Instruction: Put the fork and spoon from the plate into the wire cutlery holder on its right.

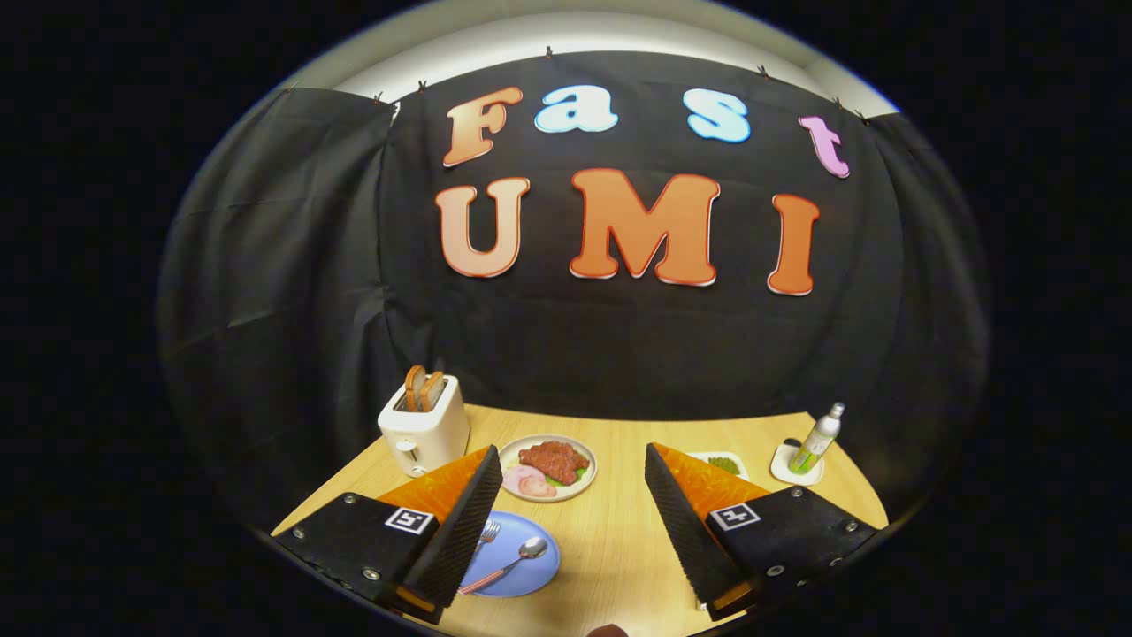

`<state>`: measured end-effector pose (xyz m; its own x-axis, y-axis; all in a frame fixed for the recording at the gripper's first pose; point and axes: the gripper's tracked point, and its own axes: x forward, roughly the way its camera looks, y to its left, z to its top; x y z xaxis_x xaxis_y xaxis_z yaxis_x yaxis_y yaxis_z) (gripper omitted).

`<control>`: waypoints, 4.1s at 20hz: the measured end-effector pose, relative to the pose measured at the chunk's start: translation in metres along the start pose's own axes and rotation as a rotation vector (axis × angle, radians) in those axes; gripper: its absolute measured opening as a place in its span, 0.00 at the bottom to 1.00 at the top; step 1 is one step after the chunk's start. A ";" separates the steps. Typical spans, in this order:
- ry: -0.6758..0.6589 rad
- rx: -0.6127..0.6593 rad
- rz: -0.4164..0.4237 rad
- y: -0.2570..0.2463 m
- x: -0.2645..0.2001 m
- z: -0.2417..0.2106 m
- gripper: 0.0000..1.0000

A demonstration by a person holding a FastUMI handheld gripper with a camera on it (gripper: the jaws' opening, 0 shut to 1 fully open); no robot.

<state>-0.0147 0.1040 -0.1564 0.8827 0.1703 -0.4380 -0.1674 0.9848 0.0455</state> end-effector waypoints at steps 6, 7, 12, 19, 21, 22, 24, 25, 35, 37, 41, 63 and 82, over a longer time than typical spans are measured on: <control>0.255 -0.045 0.070 0.045 0.022 -0.091 0.93; 0.302 -0.032 0.075 0.051 0.022 -0.108 0.91; 0.489 0.020 0.057 0.075 0.029 -0.172 0.89; 0.663 0.067 -0.005 0.094 0.035 -0.244 0.72; 0.683 0.075 -0.029 0.093 0.038 -0.256 0.64; 0.690 0.073 -0.039 0.091 0.040 -0.261 0.59; 0.703 0.080 -0.044 0.091 0.043 -0.269 0.50; 0.713 0.091 -0.035 0.095 0.044 -0.273 0.48; 0.673 0.052 -0.036 0.074 0.061 -0.286 0.18; 0.650 0.046 -0.022 0.070 0.064 -0.284 0.16; 0.601 0.049 -0.012 0.058 0.061 -0.270 0.08; 0.632 0.055 -0.183 -0.183 -0.070 -0.194 0.07; 1.127 -0.006 -0.045 -0.227 -0.117 -0.226 0.08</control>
<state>-0.1793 -0.1469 -0.3186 -0.0117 0.0040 -0.9999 -0.1503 0.9886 0.0057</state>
